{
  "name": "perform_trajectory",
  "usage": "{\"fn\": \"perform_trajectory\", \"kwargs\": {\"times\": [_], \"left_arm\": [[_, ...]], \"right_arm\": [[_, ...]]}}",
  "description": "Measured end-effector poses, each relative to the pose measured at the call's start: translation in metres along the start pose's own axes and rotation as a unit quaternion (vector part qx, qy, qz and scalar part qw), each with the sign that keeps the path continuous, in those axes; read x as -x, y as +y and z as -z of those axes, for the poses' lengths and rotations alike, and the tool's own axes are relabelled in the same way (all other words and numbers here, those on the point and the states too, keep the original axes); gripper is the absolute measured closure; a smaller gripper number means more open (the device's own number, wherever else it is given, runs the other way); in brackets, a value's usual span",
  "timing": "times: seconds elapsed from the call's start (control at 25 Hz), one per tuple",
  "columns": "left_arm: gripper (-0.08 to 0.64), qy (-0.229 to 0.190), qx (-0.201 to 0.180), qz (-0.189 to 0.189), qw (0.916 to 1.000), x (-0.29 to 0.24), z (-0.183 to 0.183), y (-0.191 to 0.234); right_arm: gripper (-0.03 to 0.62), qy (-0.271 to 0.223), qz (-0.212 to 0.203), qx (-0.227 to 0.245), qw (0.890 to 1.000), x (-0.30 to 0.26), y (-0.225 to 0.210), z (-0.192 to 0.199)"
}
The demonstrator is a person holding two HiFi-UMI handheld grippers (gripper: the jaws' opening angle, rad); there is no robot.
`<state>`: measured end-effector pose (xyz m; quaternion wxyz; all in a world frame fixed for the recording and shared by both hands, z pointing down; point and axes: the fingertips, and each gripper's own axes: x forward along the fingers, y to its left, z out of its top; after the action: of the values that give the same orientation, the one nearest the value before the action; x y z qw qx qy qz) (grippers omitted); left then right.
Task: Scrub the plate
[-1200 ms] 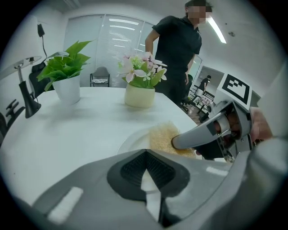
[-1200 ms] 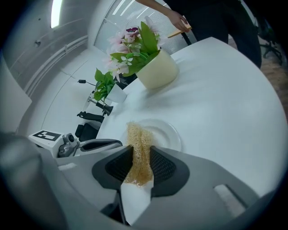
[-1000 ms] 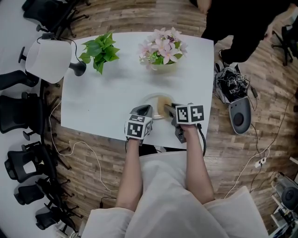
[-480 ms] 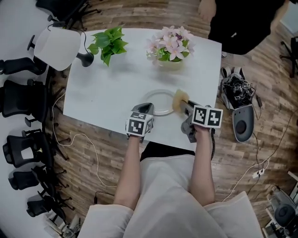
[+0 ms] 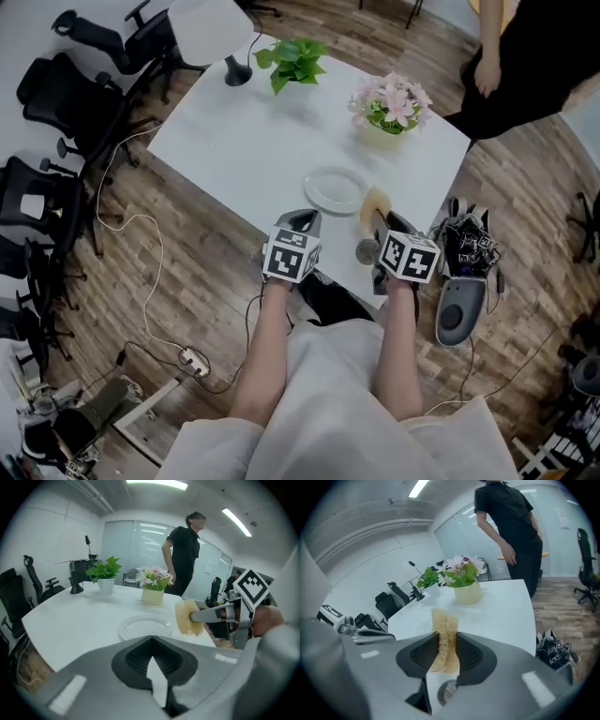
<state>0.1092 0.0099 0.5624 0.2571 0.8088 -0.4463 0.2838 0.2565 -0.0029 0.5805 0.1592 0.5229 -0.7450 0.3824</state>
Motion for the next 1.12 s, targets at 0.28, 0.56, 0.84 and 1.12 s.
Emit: {"fn": "perform_trajectory", "kwargs": {"times": [0.28, 0.56, 0.84, 1.12], "left_arm": [[0.559, -0.062, 0.089, -0.05, 0.9929, 0.06, 0.037, -0.049], [0.558, -0.11, 0.17, -0.103, 0.9739, 0.083, 0.053, -0.082], [0.559, -0.16, 0.209, -0.163, 0.951, 0.11, 0.027, -0.102], [0.56, -0.169, 0.21, -0.192, 0.9437, 0.103, 0.013, -0.141]], "right_arm": [[0.459, 0.001, -0.037, 0.093, 0.995, 0.041, 0.037, 0.037], [0.46, 0.011, -0.088, 0.182, 0.979, 0.066, 0.048, 0.041], [0.466, 0.015, -0.137, 0.256, 0.957, 0.095, 0.056, 0.019], [0.469, 0.006, -0.169, 0.295, 0.94, 0.115, 0.041, 0.011]]}}
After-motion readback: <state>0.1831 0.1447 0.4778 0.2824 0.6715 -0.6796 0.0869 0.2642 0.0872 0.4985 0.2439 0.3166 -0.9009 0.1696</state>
